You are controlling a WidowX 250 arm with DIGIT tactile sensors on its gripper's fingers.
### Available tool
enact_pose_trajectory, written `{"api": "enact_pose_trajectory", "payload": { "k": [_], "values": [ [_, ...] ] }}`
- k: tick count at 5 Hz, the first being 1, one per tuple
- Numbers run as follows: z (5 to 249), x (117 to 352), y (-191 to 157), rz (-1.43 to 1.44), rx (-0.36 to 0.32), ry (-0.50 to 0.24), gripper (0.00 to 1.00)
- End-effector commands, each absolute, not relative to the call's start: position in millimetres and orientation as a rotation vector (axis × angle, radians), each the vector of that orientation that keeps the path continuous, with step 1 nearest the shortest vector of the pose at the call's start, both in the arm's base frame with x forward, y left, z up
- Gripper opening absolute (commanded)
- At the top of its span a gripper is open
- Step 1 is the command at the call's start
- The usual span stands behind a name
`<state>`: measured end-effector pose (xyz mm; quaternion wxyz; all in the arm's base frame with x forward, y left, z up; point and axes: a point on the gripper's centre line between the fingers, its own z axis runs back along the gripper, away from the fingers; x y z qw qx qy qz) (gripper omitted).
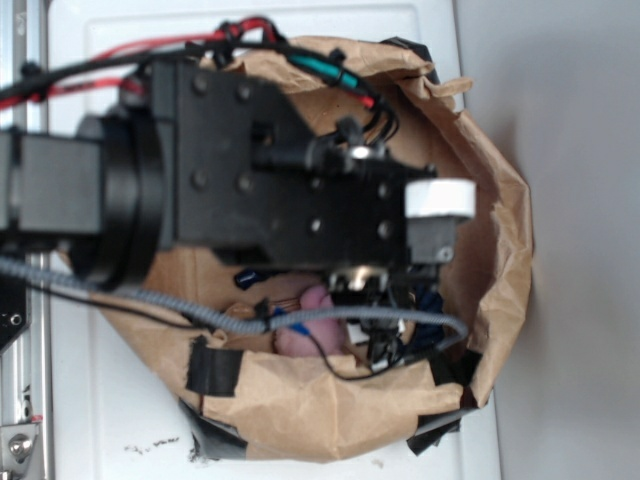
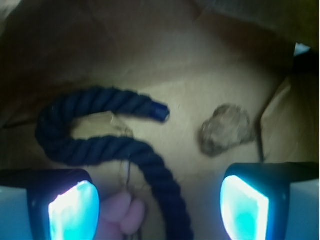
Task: Grab the rock.
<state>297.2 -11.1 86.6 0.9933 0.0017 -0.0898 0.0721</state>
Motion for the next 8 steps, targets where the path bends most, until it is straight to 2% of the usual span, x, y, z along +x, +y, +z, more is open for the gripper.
{"api": "enact_pose_trajectory", "payload": {
  "k": [1, 3, 4, 5, 6, 8],
  "values": [
    [112.4, 296.0, 31.7, 0.154, 0.008, -0.232, 1.00],
    [86.4, 299.7, 32.8, 0.224, 0.061, -0.236, 1.00],
    [76.6, 304.4, 21.5, 0.310, 0.038, -0.196, 1.00],
    [64.1, 299.0, 9.7, 0.360, 0.033, -0.176, 1.00],
    [50.4, 296.0, -1.5, 0.396, 0.028, -0.196, 1.00],
    [46.4, 325.1, -3.4, 0.485, 0.028, -0.224, 1.00]
  ]
}}
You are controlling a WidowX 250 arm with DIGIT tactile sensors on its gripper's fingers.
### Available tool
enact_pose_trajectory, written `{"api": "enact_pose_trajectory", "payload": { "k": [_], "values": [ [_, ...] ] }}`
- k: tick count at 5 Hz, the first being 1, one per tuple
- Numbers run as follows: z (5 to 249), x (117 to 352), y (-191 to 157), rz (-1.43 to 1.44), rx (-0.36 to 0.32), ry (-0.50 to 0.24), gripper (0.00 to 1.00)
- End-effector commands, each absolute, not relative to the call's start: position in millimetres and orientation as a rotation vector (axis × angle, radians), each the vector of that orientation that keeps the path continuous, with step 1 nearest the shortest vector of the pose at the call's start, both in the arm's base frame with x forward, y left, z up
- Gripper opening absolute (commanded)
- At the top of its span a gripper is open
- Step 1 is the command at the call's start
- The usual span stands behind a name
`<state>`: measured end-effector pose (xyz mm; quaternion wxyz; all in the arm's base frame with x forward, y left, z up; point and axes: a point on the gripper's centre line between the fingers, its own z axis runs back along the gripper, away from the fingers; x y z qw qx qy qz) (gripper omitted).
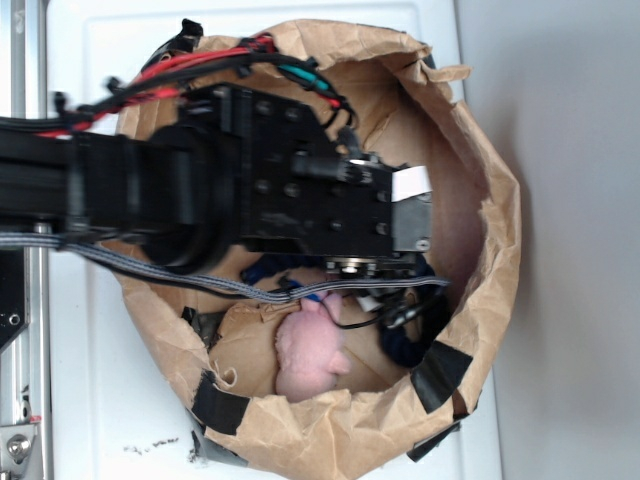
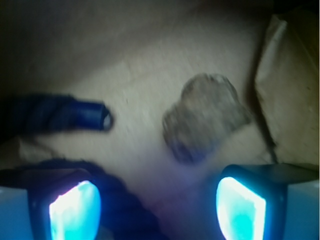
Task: Grab the rock.
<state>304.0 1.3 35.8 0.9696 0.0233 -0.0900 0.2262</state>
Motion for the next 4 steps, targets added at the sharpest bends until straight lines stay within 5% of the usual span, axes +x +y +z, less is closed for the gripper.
{"api": "enact_pose_trajectory", "payload": {
  "k": [1, 4],
  "values": [
    [53.3, 335.6, 3.1, 0.522, 0.016, -0.227, 1.00],
    [71.5, 323.7, 31.4, 0.511, 0.022, -0.188, 1.00]
  ]
}}
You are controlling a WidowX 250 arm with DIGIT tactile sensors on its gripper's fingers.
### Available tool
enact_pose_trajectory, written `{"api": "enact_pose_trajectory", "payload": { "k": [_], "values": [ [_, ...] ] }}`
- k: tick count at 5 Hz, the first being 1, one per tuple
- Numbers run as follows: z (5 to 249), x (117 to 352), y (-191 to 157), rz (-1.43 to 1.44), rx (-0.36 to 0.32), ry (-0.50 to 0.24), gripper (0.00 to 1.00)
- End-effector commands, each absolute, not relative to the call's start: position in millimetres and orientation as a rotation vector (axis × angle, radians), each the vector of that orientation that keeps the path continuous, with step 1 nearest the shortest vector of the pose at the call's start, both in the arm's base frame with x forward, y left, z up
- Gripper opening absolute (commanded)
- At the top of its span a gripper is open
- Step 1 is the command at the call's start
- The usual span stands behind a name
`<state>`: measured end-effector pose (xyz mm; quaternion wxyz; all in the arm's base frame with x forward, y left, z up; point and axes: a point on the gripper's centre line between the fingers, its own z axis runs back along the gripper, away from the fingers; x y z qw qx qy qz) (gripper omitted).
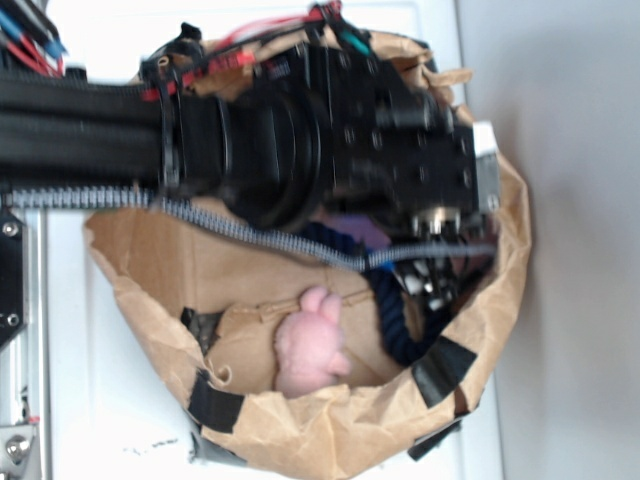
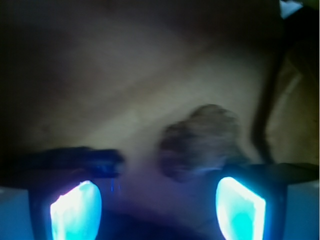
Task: Grab the rock.
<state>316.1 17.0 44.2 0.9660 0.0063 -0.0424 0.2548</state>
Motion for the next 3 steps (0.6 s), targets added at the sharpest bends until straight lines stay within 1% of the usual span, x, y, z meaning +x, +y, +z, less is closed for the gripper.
{"api": "enact_pose_trajectory", "payload": {
  "k": [1, 2, 3],
  "values": [
    [66.3, 321.5, 33.5, 0.510, 0.043, -0.204, 1.00],
    [55.7, 326.4, 28.1, 0.529, 0.076, -0.233, 1.00],
    [41.4, 330.0, 25.5, 0.532, 0.124, -0.248, 1.00]
  ]
}}
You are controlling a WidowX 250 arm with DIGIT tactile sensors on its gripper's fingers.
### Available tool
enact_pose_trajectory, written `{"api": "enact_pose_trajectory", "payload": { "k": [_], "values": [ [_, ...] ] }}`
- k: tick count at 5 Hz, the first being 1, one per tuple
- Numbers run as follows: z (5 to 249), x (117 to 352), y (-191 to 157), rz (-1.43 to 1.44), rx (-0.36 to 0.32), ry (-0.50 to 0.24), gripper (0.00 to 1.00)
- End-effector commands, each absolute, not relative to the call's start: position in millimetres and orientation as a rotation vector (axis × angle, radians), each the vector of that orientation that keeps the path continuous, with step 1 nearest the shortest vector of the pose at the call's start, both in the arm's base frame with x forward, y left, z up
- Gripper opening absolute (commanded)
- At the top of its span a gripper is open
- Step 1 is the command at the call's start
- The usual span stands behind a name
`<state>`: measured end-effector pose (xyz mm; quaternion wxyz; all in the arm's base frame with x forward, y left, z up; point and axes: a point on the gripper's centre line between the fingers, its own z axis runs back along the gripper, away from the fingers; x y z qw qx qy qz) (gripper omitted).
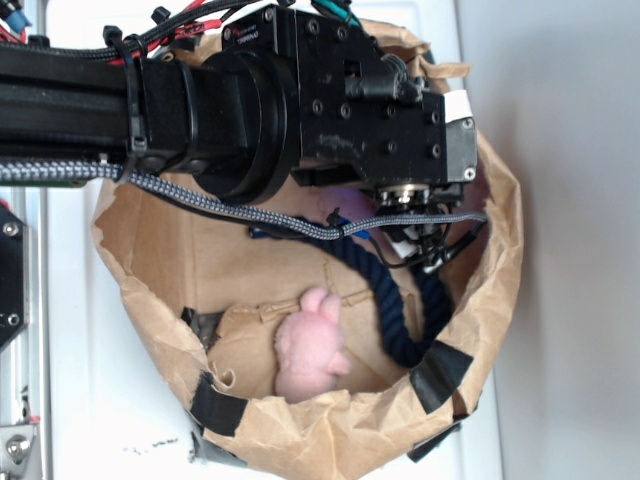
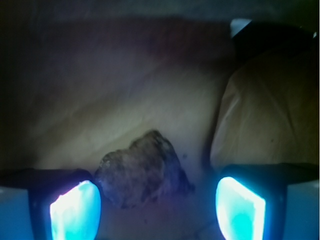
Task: Grab the rock.
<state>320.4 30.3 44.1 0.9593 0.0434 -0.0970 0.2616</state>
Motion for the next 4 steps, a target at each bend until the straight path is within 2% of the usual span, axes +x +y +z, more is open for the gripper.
{"api": "enact_pose_trajectory", "payload": {
  "k": [1, 2, 3, 4],
  "values": [
    [33.4, 328.6, 18.5, 0.514, 0.124, -0.243, 1.00],
    [29.6, 328.8, 3.6, 0.497, 0.088, -0.231, 1.00],
    [27.4, 329.2, -2.9, 0.494, 0.079, -0.227, 0.44],
    [31.1, 331.8, -1.4, 0.494, 0.070, -0.227, 0.00]
  ]
}}
